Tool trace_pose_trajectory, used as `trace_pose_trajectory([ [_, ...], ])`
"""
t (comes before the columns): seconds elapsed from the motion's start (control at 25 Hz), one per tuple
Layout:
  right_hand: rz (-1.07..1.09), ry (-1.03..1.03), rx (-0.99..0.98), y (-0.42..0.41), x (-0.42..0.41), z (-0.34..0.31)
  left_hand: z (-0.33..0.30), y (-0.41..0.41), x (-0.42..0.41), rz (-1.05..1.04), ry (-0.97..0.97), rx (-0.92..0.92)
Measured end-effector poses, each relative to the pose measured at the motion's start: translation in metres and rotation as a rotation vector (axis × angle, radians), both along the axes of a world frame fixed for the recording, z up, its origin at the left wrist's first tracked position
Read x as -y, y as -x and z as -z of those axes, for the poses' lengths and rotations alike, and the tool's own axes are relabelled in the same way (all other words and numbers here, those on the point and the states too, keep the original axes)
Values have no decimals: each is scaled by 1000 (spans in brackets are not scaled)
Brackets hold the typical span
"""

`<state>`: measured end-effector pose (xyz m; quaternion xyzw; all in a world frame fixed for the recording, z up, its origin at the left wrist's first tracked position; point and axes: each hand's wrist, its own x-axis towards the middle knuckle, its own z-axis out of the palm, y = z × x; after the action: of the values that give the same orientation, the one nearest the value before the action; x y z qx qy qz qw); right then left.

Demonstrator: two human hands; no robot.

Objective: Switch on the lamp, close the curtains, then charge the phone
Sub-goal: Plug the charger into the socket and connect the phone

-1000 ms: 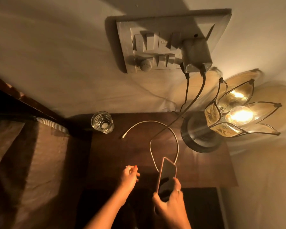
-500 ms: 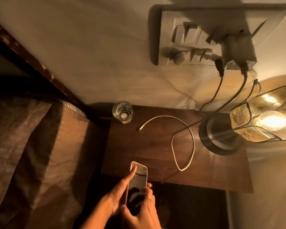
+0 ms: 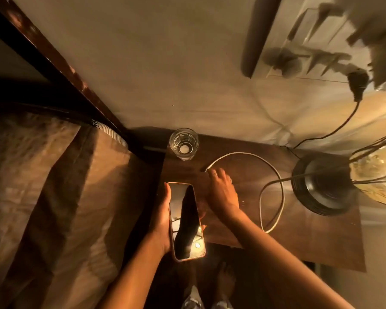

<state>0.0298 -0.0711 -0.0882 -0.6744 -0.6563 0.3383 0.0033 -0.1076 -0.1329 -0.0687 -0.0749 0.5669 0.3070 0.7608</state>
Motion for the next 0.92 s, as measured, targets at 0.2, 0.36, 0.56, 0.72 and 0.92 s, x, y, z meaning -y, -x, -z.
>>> trace_pose_trajectory([
  [0.2,-199,-33,172,-8,-49,35,18,10,-7,-57,-10,131],
  [0.36,-303,-119,246,-16,-44,41,25,17,-12,-82,-20,173],
  [0.56,-365,-226,210,-19,-21,27,22,27,-10,-181,-67,226],
  [0.72,-116,-326,81,-19,8,-6,2,29,-10,-220,-156,277],
  [0.92,350,-401,-380,-28,52,-75,-36,15,-19,-251,-302,285],
])
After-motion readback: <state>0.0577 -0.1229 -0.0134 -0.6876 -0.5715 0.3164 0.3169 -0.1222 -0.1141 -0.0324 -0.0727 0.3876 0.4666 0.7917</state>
